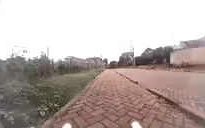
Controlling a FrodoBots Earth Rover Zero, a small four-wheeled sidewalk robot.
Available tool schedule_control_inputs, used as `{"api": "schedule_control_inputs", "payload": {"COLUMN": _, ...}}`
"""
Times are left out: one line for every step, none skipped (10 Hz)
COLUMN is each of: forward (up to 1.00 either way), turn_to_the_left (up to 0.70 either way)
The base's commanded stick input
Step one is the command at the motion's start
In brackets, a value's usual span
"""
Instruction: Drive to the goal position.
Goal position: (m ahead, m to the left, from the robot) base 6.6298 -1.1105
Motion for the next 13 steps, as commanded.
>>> {"api": "schedule_control_inputs", "payload": {"forward": 0.7, "turn_to_the_left": 0.1}}
{"api": "schedule_control_inputs", "payload": {"forward": 0.7, "turn_to_the_left": 0.1}}
{"api": "schedule_control_inputs", "payload": {"forward": 0.7, "turn_to_the_left": 0.1}}
{"api": "schedule_control_inputs", "payload": {"forward": 0.7, "turn_to_the_left": 0.0}}
{"api": "schedule_control_inputs", "payload": {"forward": 0.7, "turn_to_the_left": 0.0}}
{"api": "schedule_control_inputs", "payload": {"forward": 0.7, "turn_to_the_left": 0.0}}
{"api": "schedule_control_inputs", "payload": {"forward": 0.7, "turn_to_the_left": 0.0}}
{"api": "schedule_control_inputs", "payload": {"forward": 0.7, "turn_to_the_left": 0.12}}
{"api": "schedule_control_inputs", "payload": {"forward": 0.7, "turn_to_the_left": 0.14}}
{"api": "schedule_control_inputs", "payload": {"forward": 0.7, "turn_to_the_left": -0.33}}
{"api": "schedule_control_inputs", "payload": {"forward": 0.7, "turn_to_the_left": -0.34}}
{"api": "schedule_control_inputs", "payload": {"forward": 0.7, "turn_to_the_left": -0.35}}
{"api": "schedule_control_inputs", "payload": {"forward": 0.7, "turn_to_the_left": -0.34}}
